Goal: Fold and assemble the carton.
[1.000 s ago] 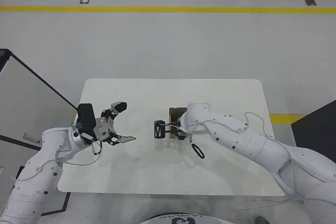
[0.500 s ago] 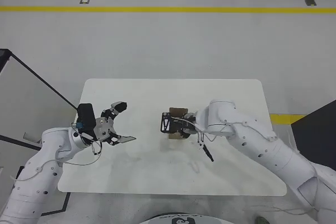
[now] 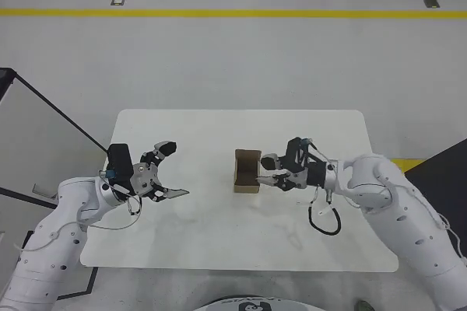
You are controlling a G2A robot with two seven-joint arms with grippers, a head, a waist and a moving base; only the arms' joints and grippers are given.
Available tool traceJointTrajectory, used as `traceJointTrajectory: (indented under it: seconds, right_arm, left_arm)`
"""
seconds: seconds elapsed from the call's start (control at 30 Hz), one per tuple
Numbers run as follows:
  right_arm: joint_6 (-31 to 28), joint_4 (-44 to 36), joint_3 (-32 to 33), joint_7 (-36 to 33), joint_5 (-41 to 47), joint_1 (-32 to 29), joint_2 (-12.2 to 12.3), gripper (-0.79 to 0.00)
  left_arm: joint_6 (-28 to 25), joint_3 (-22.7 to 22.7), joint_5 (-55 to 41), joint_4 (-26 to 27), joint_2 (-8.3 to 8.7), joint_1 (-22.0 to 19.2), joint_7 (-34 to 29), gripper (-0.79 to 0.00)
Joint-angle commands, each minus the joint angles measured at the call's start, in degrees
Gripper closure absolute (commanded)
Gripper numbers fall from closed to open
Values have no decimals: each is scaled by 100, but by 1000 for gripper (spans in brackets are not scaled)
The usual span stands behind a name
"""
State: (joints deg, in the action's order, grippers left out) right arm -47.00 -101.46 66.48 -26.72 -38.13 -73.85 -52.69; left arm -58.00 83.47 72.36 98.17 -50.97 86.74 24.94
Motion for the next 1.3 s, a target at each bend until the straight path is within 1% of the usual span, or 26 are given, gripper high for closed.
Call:
traceJointTrajectory:
  seconds: [0.0,0.33,0.4,0.43,0.47,0.5,0.53,0.57,0.63,0.67,0.73,0.83,1.2,1.27]
  right_arm:
    - [-148,65,87,130,205,-108,14,-785]
    - [-148,65,87,130,205,-108,14,-785]
    - [-246,98,1,196,416,-159,3,-785]
    - [-329,276,-63,301,871,-213,-7,-785]
    - [-311,607,-278,-139,1442,-212,-2,-785]
    - [-256,701,-350,-375,1773,-130,0,-785]
    - [-191,844,-428,-591,2326,-11,-4,-785]
    - [-125,1046,-556,-950,3049,110,-5,-785]
    - [-89,1254,-582,-1300,3644,290,7,-785]
    - [-31,1331,-610,-1488,3914,345,12,-785]
    - [29,1476,-607,-1789,4401,443,28,-785]
    - [25,1591,-588,-2070,4671,502,47,0]
    - [-3,1600,-585,-2085,4669,504,49,0]
    - [-3,1600,-585,-2085,4669,504,49,0]
  left_arm:
    - [0,0,0,0,0,0,0,-785]
    - [0,0,0,0,0,0,0,-785]
    - [0,-86,-69,12,-4,29,-132,-785]
    - [0,-161,-155,37,-1,28,-243,-785]
    - [0,-346,-331,64,16,38,-474,-785]
    - [0,-436,-457,76,30,18,-607,-785]
    - [0,-544,-680,60,52,-30,-811,-785]
    - [0,-726,-995,45,89,-103,-1205,-785]
    - [0,-867,-1468,58,132,-241,-1549,-785]
    - [0,-952,-1734,15,161,-293,-1837,-600]
    - [0,-1088,-2496,6,222,-431,-2295,0]
    - [0,-1104,-3089,-79,305,-567,-2938,0]
    - [0,-1104,-3089,-79,305,-567,-2938,0]
    - [181,-1120,-3125,-112,296,-532,-2956,0]
